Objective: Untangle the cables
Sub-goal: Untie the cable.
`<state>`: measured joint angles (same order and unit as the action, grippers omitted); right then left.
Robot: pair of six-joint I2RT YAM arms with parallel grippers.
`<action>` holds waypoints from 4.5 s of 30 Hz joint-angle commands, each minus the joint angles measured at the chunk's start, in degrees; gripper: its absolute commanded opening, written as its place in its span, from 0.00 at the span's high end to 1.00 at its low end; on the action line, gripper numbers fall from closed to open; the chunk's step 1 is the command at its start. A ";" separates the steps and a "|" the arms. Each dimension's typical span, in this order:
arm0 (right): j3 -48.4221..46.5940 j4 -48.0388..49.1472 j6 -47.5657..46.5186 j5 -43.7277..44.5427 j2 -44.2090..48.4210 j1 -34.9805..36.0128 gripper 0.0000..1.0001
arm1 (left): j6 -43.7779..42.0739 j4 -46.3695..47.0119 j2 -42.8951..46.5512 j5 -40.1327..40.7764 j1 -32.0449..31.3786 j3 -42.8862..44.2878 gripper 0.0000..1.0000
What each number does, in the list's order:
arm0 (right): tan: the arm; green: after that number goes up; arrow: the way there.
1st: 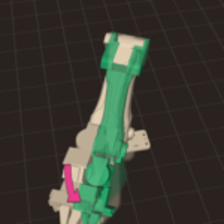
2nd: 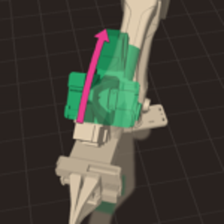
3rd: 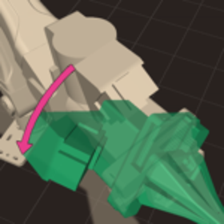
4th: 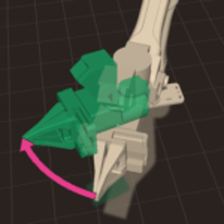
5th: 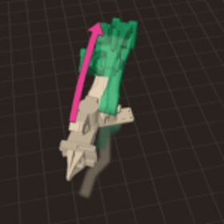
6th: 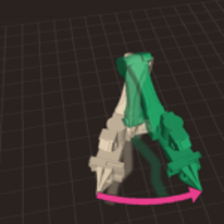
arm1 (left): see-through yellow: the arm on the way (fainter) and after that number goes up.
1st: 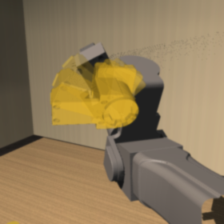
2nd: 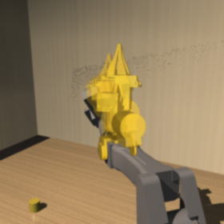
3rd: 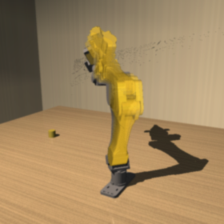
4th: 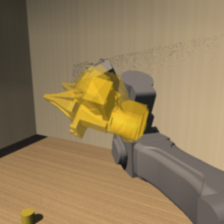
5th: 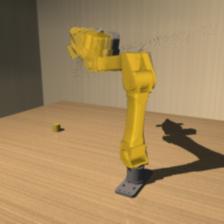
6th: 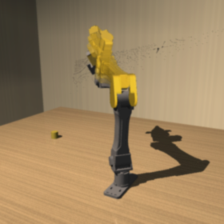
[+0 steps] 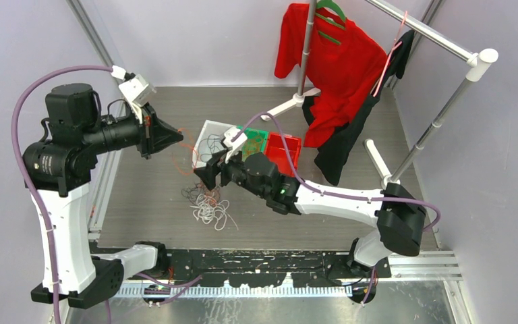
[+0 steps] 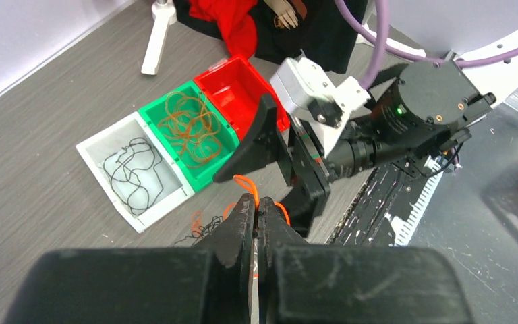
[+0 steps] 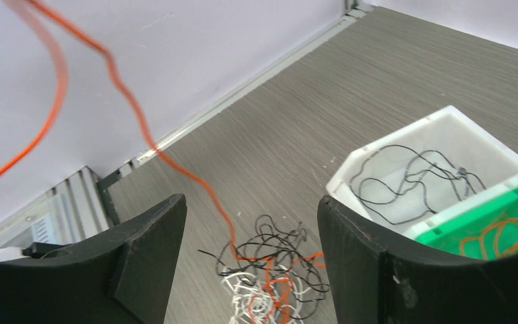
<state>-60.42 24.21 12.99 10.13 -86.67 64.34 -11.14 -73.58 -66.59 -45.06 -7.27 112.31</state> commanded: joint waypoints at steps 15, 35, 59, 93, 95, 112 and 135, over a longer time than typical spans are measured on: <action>-7.14 7.03 0.78 1.39 -11.35 2.54 0.50 | 9.99 11.64 -0.35 -2.70 -0.20 10.81 1.00; 9.07 17.45 4.98 6.68 -19.11 5.79 0.40 | 10.55 52.77 6.57 35.74 -0.15 3.33 1.00; 9.54 14.66 -2.78 6.91 -7.25 6.04 0.22 | 9.06 66.10 2.92 33.66 -0.20 8.70 1.00; -6.88 6.42 -3.15 -10.52 -4.19 -0.38 0.99 | 8.38 40.80 21.97 18.42 -0.20 -31.23 0.84; -5.95 7.15 -1.77 -10.93 -2.32 -0.70 0.99 | 7.56 38.32 24.43 13.80 -0.20 -36.97 0.85; -3.57 9.75 6.20 -16.18 3.19 -1.71 0.99 | -9.66 21.05 24.26 -4.24 -0.21 -47.30 0.56; -5.14 9.57 13.38 -25.57 4.30 -2.10 0.99 | -11.28 31.61 29.50 -3.55 -0.18 -51.95 0.53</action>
<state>-63.64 30.79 25.02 -13.06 -84.82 62.39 -17.23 -37.26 -34.13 -36.77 -7.38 56.07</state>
